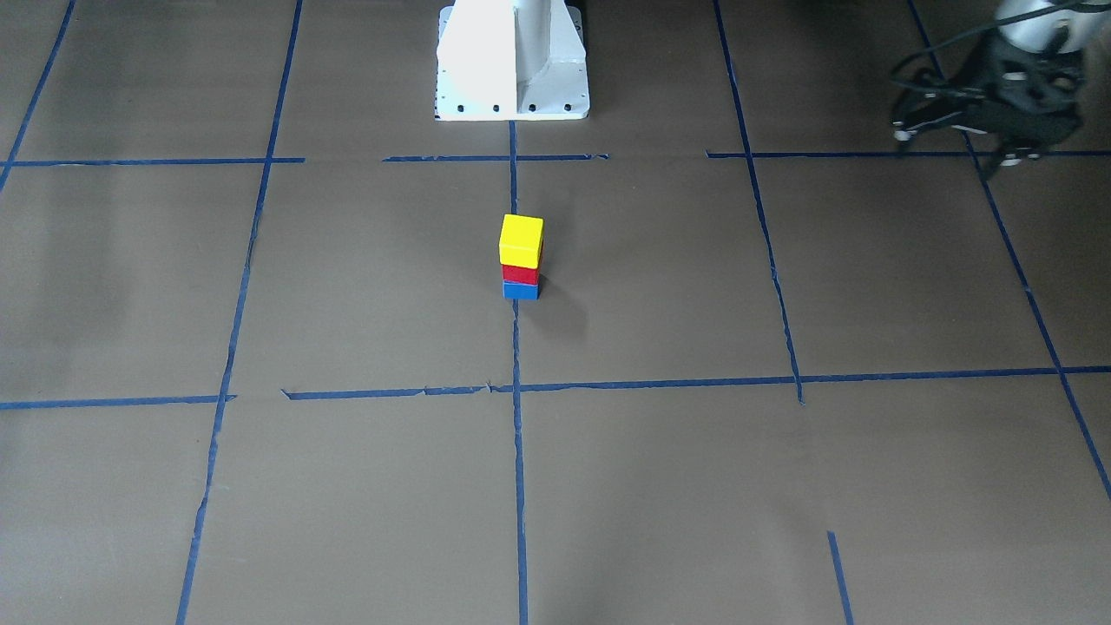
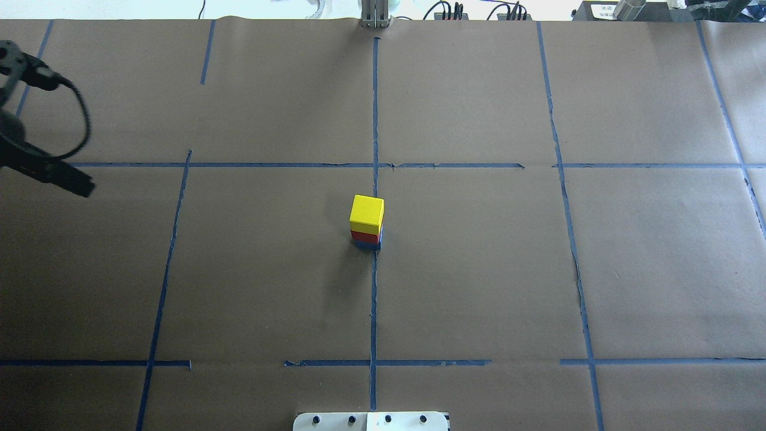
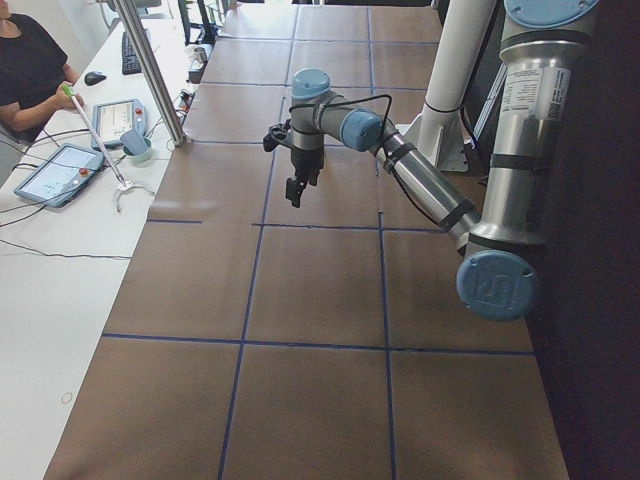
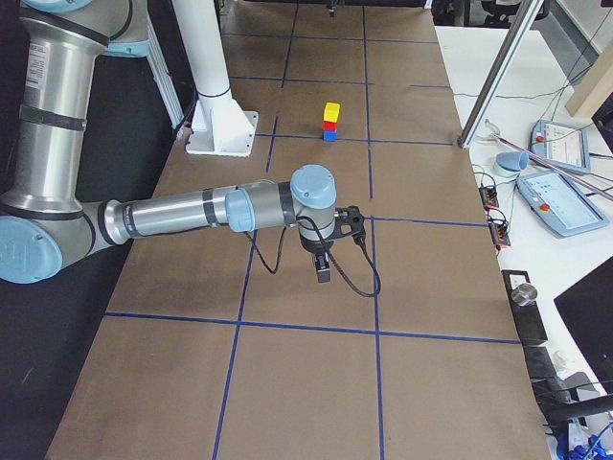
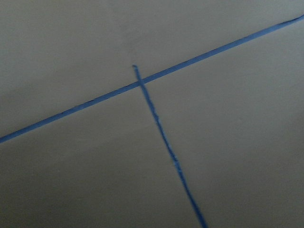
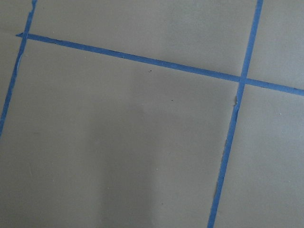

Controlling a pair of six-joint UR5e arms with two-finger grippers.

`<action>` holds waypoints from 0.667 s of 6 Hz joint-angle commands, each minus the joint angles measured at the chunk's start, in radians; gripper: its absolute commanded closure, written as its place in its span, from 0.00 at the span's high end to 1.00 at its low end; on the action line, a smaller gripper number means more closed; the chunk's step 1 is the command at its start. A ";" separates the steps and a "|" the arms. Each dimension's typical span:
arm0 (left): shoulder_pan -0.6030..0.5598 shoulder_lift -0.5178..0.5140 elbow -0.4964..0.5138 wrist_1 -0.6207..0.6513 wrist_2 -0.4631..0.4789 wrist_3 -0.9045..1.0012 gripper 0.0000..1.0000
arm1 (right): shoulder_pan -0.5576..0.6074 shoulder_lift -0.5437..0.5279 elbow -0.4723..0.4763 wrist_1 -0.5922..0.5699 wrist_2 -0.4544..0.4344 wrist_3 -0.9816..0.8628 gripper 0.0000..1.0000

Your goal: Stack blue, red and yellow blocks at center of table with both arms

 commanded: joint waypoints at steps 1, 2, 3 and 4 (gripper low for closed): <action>-0.325 0.096 0.255 -0.010 -0.213 0.417 1.00 | 0.023 -0.006 0.003 -0.009 0.009 -0.036 1.00; -0.376 0.083 0.415 -0.040 -0.239 0.558 1.00 | 0.023 -0.010 -0.008 -0.009 -0.003 -0.037 1.00; -0.379 0.095 0.428 -0.041 -0.210 0.515 1.00 | 0.023 -0.012 -0.017 -0.009 -0.008 -0.037 1.00; -0.379 0.096 0.428 -0.042 -0.208 0.466 1.00 | 0.023 -0.013 -0.020 -0.009 -0.008 -0.036 1.00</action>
